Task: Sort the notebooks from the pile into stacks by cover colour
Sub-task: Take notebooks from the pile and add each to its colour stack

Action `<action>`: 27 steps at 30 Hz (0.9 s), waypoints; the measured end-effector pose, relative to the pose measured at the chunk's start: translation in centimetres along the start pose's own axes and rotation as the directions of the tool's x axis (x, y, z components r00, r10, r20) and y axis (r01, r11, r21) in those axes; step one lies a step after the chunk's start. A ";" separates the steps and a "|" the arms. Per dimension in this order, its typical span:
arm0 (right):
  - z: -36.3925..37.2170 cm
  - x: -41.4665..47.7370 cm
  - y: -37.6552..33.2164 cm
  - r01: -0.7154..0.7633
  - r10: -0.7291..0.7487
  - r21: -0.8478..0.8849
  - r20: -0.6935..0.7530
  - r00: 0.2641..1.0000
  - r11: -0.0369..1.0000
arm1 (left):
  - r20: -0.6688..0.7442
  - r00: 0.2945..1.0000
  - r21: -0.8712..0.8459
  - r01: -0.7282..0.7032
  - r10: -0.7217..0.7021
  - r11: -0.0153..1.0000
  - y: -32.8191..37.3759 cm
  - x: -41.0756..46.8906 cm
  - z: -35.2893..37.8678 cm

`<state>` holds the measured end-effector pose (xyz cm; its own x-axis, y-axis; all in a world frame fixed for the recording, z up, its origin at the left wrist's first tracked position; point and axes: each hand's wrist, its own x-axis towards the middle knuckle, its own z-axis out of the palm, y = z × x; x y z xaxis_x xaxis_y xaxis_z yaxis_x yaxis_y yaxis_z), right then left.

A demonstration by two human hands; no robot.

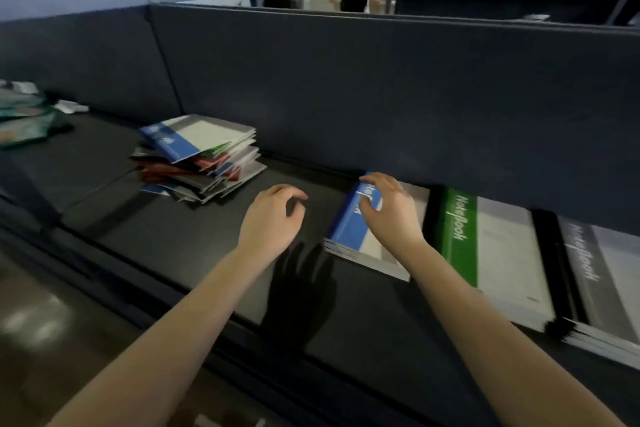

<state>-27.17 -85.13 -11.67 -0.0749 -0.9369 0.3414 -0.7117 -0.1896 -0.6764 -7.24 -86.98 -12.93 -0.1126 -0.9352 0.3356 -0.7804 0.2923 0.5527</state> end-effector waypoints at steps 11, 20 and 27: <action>11.5 7.3 -9.0 0.132 -0.137 0.042 0.185 0.973 0.990 | -0.141 0.984 -0.062 0.105 -0.113 0.993 -10.6 4.3 -8.3; 20.0 11.7 -15.6 0.223 -0.228 0.046 0.218 0.949 0.974 | -0.173 0.944 -0.137 0.259 -0.280 0.956 -18.4 5.7 -13.4; 25.0 13.8 -17.8 0.237 -0.208 -0.073 0.279 0.938 0.969 | -0.134 0.940 -0.212 0.283 -0.315 0.935 -22.0 6.7 -14.0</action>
<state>1.97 -102.03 -11.22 0.2725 -0.9208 0.2790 -0.7581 -0.3840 -0.5271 17.74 -96.93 -12.15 0.2221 -0.9442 0.2432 -0.6316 0.0507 0.7737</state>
